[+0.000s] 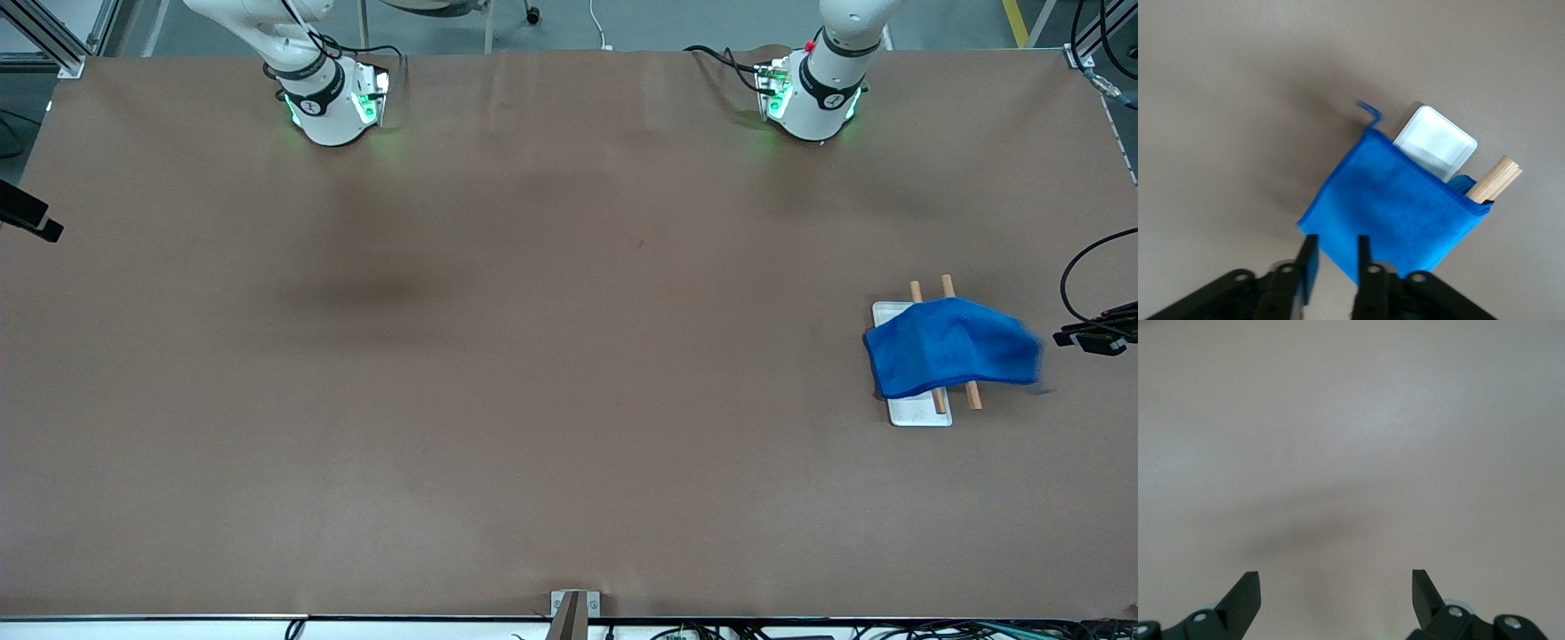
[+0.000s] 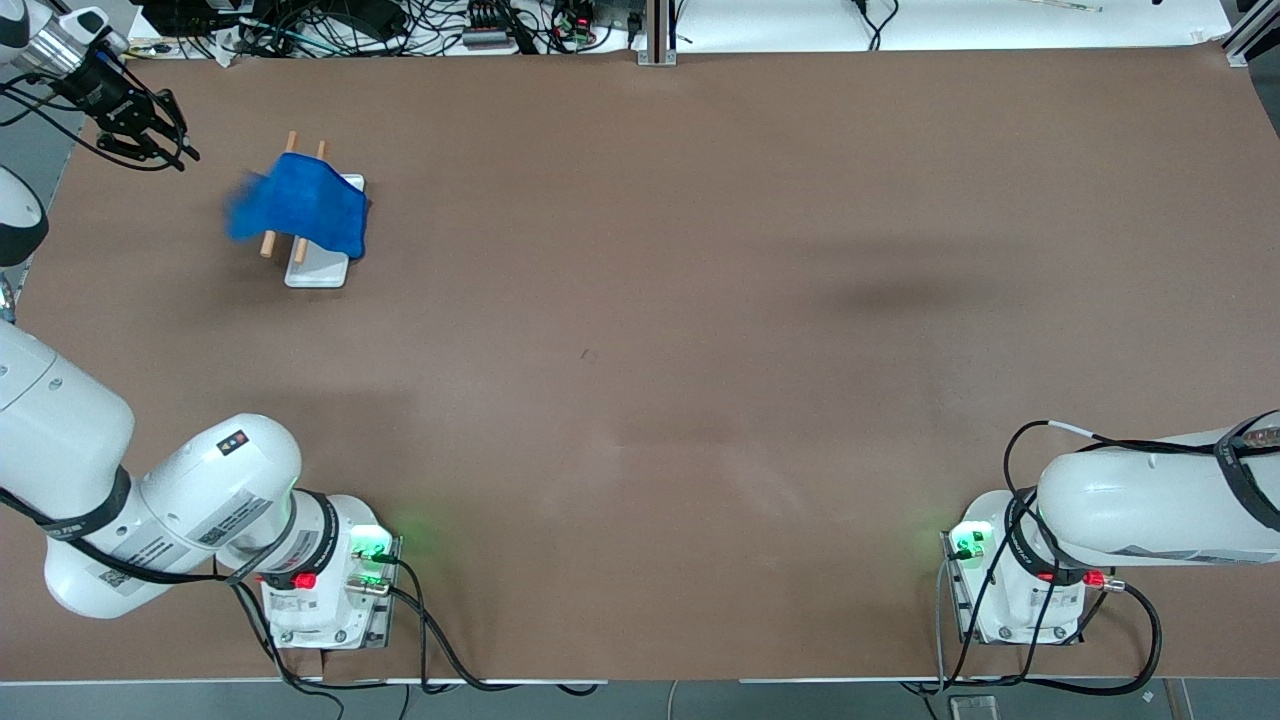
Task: Right arm passes towel to left arm to hang
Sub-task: 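Lower the towel over the dowels and open the left gripper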
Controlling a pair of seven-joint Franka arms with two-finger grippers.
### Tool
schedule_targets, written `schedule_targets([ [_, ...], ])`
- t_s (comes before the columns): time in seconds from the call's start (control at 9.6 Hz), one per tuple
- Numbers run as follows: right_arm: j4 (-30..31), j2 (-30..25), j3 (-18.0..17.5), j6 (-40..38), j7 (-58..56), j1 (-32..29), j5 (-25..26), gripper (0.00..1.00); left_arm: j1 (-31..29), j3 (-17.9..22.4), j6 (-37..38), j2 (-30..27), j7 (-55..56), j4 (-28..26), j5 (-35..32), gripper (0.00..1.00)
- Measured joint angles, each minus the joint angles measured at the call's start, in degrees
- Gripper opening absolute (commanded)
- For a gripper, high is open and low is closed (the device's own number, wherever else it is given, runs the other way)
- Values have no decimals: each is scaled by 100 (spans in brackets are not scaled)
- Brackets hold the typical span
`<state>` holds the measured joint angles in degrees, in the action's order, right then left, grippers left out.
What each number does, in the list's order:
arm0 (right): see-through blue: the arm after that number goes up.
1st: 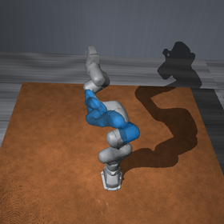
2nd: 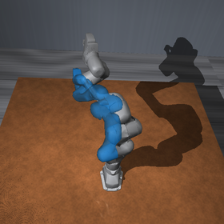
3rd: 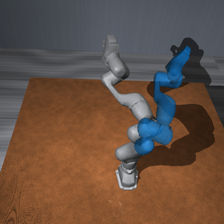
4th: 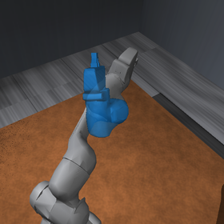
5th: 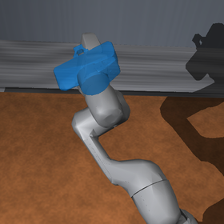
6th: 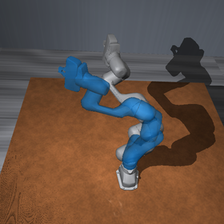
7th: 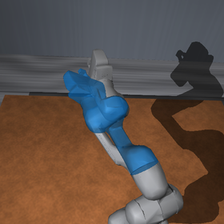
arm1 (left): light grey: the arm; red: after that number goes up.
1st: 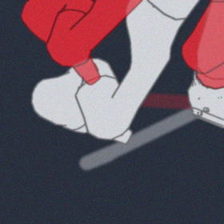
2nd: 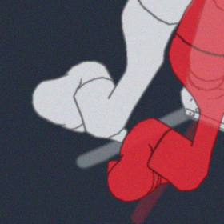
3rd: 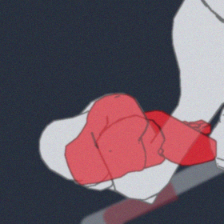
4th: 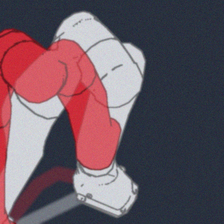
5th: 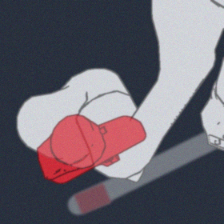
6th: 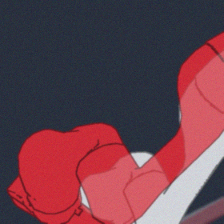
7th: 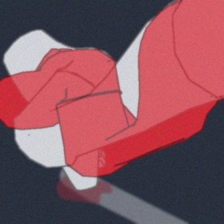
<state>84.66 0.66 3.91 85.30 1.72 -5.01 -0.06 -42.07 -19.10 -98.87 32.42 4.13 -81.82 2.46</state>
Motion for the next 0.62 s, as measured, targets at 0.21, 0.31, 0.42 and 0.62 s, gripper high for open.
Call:
schedule_targets([
  [0.21, 3, 0, 2, 1, 0, -1, 0, 100, 34, -41, -8, -7, -550, 197, -230, 100],
  [0.31, 4, 0, 3, 1, 0, -2, 0, 100, 112, -84, -9, -25, -627, 337, -383, 100],
  [0.42, 5, 0, 4, 2, 0, -2, 0, 100, 205, -145, -9, -99, -595, 428, -437, 100],
  [0.62, 5, -2, 1, 0, 0, -1, 0, 100, 400, -534, 0, -358, 167, 500, -491, 100],
])
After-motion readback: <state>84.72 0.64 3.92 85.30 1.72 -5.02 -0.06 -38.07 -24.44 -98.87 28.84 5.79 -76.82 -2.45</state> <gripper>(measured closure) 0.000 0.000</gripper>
